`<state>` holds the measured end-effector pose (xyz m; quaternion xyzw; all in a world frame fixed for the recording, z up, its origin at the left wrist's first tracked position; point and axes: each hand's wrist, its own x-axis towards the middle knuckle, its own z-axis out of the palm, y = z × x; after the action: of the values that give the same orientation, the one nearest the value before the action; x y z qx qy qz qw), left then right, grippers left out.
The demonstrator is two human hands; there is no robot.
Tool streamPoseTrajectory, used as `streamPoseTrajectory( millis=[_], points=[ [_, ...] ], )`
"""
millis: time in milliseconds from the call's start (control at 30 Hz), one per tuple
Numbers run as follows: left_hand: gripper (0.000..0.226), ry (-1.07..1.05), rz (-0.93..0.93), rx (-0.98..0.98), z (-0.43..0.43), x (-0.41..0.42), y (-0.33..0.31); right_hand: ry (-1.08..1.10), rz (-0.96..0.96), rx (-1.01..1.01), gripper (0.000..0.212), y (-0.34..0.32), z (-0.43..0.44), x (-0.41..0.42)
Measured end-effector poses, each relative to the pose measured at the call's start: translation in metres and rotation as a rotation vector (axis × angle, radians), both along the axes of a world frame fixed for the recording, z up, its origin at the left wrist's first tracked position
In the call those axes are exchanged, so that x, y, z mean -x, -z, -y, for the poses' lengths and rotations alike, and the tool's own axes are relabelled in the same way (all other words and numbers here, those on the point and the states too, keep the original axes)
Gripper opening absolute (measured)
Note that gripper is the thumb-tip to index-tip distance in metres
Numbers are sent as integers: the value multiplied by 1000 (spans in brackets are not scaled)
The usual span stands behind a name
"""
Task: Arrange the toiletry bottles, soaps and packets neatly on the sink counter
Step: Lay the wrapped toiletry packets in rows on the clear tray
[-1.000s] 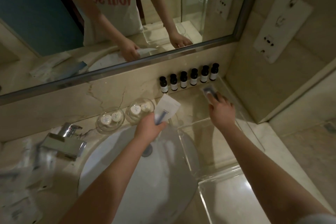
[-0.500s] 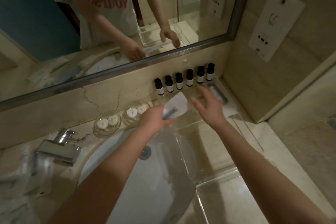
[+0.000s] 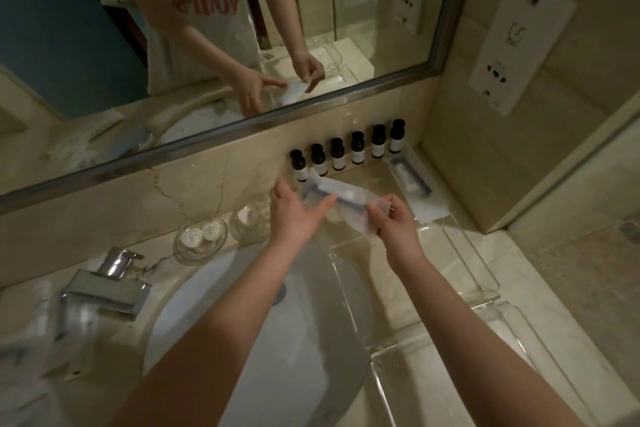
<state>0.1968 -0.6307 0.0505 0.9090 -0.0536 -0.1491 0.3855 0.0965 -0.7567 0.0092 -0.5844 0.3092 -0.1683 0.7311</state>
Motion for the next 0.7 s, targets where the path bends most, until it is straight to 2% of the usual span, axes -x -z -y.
streamPoseTrajectory(
  millis=[67,100,133,200,267,367,500,633,700],
  points=[
    [56,-226,-451,386,13,5,5,31,-26,-23,20,4,-2,3],
    [42,-326,-619,556,20,7,6,28,-49,-11,20,5,-2,5],
    [37,-394,-672,639,25,6,9,18,-83,17,20,6,-1,6],
    [39,-399,-630,585,35,-1,13,-21,-174,124,22,5,5,9],
    [42,-342,-548,498,47,-4,15,-73,-272,318,23,5,15,11],
    [41,-266,-500,400,66,-4,16,-88,-407,666,6,5,36,16],
    [49,-144,-506,342,88,-4,22,-56,-445,1190,33,14,73,16],
    [56,-111,-461,376,102,-4,24,-214,-519,1221,48,24,100,2],
    [63,-20,-321,287,101,-3,26,-268,-522,1234,48,28,106,-2]
  ],
)
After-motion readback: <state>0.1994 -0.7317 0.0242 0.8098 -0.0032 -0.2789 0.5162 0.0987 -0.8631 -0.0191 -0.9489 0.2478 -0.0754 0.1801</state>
